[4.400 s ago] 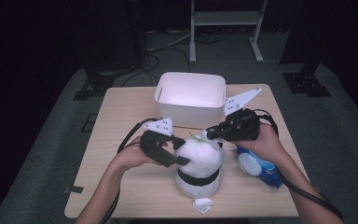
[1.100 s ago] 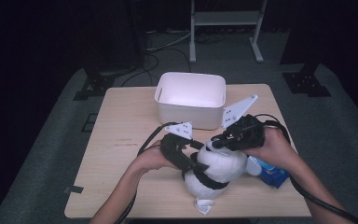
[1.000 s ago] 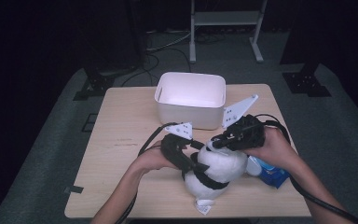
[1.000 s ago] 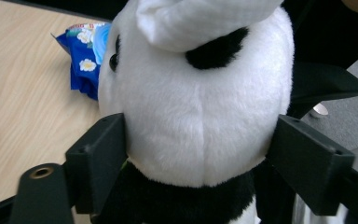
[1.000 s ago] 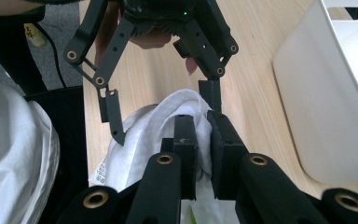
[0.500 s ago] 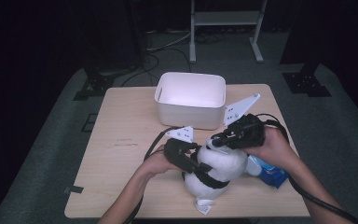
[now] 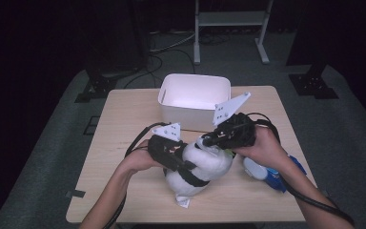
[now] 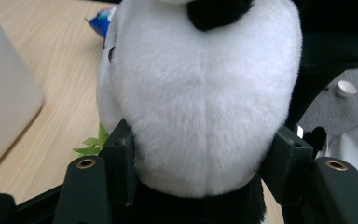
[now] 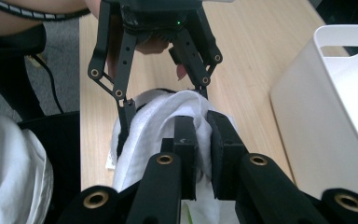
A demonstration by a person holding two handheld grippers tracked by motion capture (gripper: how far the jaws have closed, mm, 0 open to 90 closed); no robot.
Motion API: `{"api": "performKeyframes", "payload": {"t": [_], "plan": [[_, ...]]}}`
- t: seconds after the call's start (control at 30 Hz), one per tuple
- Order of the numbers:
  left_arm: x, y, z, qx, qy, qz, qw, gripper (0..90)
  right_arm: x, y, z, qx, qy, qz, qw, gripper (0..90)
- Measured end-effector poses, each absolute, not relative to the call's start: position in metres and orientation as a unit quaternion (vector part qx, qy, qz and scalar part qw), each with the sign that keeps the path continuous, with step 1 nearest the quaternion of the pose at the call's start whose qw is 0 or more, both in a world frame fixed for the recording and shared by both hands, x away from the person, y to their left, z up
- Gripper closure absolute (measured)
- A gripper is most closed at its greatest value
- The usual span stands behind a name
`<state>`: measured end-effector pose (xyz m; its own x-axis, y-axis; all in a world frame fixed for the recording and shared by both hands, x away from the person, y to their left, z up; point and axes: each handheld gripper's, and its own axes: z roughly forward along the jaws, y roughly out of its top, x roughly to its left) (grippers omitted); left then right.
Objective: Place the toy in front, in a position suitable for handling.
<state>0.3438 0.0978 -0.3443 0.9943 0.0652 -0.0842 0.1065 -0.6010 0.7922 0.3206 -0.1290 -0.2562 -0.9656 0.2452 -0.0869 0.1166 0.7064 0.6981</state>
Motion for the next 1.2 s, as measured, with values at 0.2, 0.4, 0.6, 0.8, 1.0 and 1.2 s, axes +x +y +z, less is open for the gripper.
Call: {"api": "performKeyframes", "payload": {"t": [0.2,0.4,0.6,0.8,1.0,1.2], "plan": [[0.344,0.088,-0.347,0.897,0.041,-0.024,0.440,37.3,0.321,-0.120,-0.257,0.095,0.928,0.349,0.093,81.8],[0.345,0.078,-0.353,0.896,0.042,-0.031,0.440,33.2,0.324,-0.122,-0.268,0.099,0.934,0.334,0.085,81.8],[0.345,0.069,-0.355,0.898,0.046,-0.034,0.437,27.9,0.324,-0.135,-0.277,0.115,0.930,0.341,0.080,82.0],[0.343,0.066,-0.357,0.900,0.050,-0.032,0.432,23.8,0.322,-0.142,-0.281,0.123,0.928,0.342,0.078,82.1],[0.341,0.072,-0.357,0.897,0.052,-0.028,0.437,22.6,0.322,-0.151,-0.290,0.137,0.929,0.335,0.080,82.1],[0.338,0.078,-0.362,0.902,0.058,-0.028,0.427,22.5,0.325,-0.148,-0.326,0.142,0.942,0.298,0.057,82.0]]}}
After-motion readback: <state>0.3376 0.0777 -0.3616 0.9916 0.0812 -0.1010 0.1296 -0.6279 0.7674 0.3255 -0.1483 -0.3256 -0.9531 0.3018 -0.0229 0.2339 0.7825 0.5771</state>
